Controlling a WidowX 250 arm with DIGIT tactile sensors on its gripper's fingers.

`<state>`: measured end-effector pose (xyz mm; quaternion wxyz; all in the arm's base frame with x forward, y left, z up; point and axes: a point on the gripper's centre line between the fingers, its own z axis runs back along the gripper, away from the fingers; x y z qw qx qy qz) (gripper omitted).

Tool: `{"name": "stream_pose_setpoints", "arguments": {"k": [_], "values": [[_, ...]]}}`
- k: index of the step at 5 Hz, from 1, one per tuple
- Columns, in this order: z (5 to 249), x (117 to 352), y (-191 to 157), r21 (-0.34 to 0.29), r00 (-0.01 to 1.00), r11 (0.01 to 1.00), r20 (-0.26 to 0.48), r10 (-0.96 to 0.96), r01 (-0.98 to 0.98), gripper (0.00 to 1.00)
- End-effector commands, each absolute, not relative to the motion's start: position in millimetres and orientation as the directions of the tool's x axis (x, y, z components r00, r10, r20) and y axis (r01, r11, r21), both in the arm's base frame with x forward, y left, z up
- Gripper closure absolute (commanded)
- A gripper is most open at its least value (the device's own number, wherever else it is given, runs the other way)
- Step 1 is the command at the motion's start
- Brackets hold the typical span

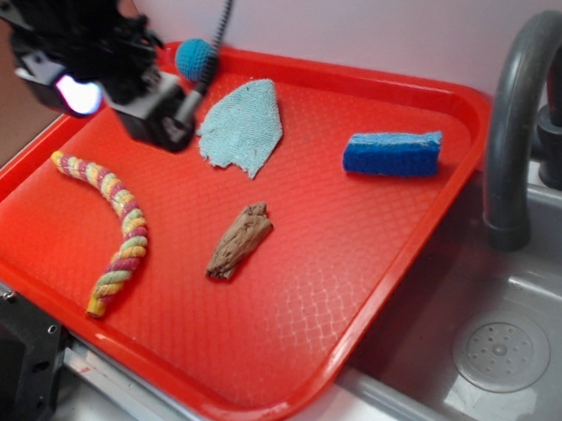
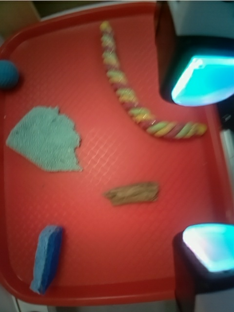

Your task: Grab the wood chip.

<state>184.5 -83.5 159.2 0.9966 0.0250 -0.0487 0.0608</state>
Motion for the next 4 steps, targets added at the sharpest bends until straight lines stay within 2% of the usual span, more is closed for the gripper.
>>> {"name": "stream_pose_setpoints", "arguments": {"k": [1, 2, 3, 4], "values": [[121.1, 211.3, -94.2, -0.017, 0.989, 0.997, 0.130, 0.076, -0.074, 0.00], [106.7, 218.2, -87.8, -0.092, 0.990, 0.993, 0.121, 0.079, -0.068, 0.00], [90.7, 225.1, -84.4, -0.075, 0.992, 0.995, 0.098, 0.078, -0.071, 0.00], [74.8, 226.1, -83.4, -0.094, 0.995, 0.994, 0.082, 0.056, -0.048, 0.00]]}}
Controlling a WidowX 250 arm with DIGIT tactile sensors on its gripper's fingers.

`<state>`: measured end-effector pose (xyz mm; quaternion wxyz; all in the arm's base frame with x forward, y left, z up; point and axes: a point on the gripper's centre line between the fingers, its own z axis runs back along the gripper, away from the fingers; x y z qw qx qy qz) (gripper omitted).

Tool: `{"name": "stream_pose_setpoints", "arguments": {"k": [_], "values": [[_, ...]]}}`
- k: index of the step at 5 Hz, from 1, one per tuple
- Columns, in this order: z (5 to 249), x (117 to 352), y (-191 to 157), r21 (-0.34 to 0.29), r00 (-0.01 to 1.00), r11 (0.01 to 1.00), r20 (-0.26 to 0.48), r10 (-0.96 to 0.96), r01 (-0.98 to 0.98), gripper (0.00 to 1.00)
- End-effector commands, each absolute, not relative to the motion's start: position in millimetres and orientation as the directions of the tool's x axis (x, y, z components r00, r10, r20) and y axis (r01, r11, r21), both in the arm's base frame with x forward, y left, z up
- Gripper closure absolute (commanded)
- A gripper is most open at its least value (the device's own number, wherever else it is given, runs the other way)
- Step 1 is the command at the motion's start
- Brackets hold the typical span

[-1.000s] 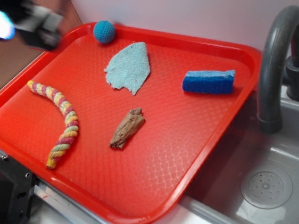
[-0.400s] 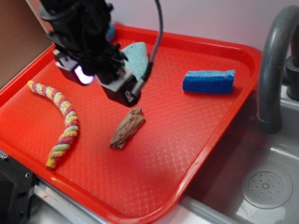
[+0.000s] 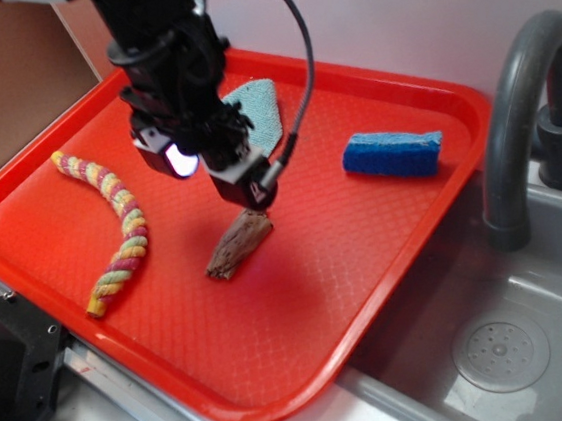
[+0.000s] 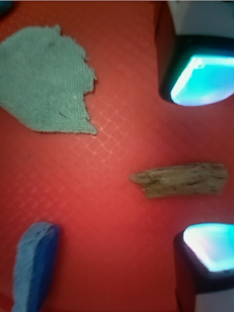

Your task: Grab the wood chip.

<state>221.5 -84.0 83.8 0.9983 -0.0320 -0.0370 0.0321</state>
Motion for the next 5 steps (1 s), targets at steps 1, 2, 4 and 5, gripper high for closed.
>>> {"name": "stream_pose_setpoints", "arguments": {"k": [1, 2, 4, 5], "values": [[64.0, 223.5, -99.7, -0.174, 0.996, 0.983, 0.081, -0.041, 0.054, 0.00], [56.1, 217.2, -105.4, -0.150, 0.996, 0.986, 0.063, -0.070, 0.078, 0.00], [35.2, 217.6, -106.2, -0.090, 0.998, 0.993, 0.011, -0.069, 0.070, 0.00], [28.2, 217.4, -106.6, -0.087, 0.998, 0.994, -0.007, -0.069, 0.068, 0.00]]}}
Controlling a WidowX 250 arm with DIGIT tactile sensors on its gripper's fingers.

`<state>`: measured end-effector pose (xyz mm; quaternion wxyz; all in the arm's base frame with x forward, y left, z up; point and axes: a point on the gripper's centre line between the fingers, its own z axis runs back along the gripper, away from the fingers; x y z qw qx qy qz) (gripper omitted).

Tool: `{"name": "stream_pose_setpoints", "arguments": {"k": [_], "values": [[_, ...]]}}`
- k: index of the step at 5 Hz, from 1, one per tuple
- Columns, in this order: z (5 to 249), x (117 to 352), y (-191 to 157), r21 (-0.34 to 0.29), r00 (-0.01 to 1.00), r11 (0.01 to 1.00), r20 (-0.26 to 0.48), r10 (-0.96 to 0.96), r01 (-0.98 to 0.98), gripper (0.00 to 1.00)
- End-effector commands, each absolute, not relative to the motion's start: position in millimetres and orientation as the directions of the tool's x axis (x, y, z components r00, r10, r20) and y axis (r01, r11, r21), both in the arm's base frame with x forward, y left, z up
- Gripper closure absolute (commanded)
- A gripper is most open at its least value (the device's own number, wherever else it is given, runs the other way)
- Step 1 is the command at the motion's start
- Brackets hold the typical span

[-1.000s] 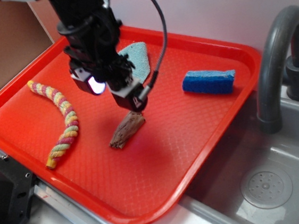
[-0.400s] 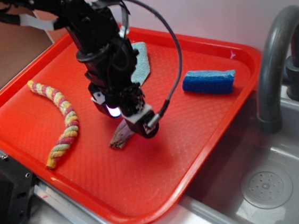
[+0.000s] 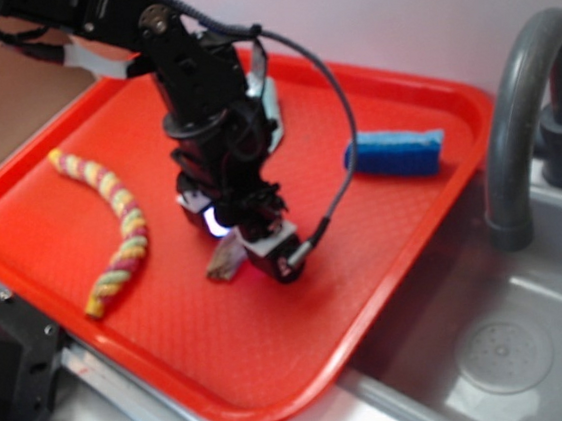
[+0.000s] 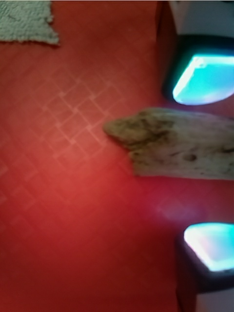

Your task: Grab the wood chip.

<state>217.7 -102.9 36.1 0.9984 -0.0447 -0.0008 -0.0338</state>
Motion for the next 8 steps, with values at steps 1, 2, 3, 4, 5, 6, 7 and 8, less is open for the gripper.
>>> {"name": "stream_pose_setpoints", "arguments": {"k": [1, 2, 3, 4, 5, 6, 7, 8], "values": [[26.9, 215.5, -107.8, -0.074, 0.998, 0.995, -0.007, -0.068, 0.068, 1.00], [27.1, 209.8, -111.2, -0.078, 0.996, 0.993, -0.005, -0.090, 0.090, 1.00], [27.3, 206.1, -113.1, -0.072, 0.996, 0.993, -0.005, -0.090, 0.089, 1.00], [38.6, 213.4, -102.4, -0.071, 0.999, 0.996, 0.001, -0.044, 0.044, 1.00], [79.3, 230.5, -79.7, -0.036, 1.000, 0.999, -0.006, 0.012, -0.012, 1.00], [130.5, 247.0, -51.0, -0.021, 0.993, 0.994, 0.056, 0.106, -0.105, 1.00], [180.2, 243.8, -31.3, -0.063, 0.996, 0.997, 0.085, 0.039, -0.033, 1.00], [228.5, 225.8, -18.1, -0.051, 0.989, 0.996, 0.129, 0.078, -0.072, 1.00]]}}
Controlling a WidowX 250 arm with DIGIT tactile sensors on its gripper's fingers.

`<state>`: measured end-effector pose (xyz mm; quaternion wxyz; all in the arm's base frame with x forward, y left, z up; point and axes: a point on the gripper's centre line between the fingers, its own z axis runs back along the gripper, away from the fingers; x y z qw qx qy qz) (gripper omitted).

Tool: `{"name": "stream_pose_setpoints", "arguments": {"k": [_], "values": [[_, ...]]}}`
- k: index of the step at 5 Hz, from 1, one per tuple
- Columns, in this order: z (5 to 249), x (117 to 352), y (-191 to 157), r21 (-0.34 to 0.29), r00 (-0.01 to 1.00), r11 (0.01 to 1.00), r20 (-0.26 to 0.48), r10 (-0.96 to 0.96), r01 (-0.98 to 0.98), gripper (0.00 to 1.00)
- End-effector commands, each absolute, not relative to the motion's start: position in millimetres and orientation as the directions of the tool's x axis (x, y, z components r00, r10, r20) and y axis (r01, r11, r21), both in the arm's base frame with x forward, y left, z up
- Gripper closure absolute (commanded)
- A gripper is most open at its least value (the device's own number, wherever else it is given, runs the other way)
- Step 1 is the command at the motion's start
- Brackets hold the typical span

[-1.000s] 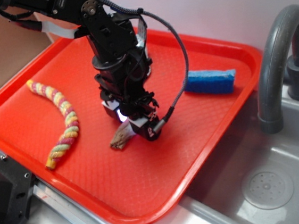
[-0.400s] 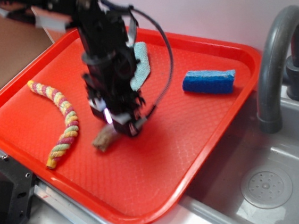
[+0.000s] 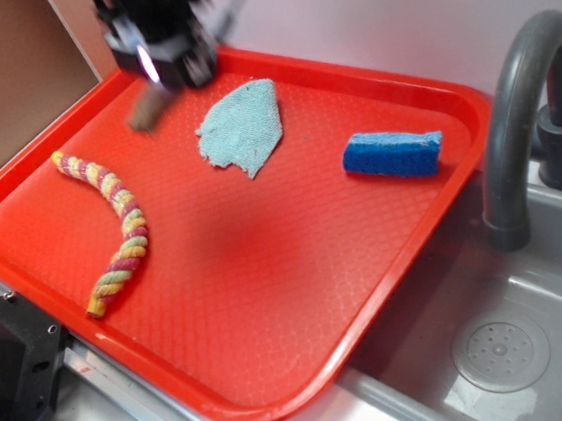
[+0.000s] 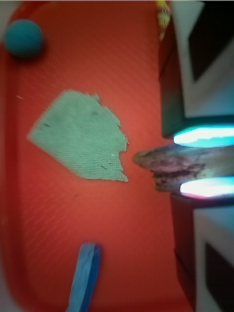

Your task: Grab the wood chip.

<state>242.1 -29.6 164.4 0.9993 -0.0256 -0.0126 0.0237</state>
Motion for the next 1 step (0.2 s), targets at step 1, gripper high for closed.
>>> {"name": "stream_pose_setpoints", "arguments": {"k": [1], "values": [[236.7, 217.1, -10.6, -0.109, 0.986, 0.993, 0.157, 0.058, -0.041, 1.00]]}}
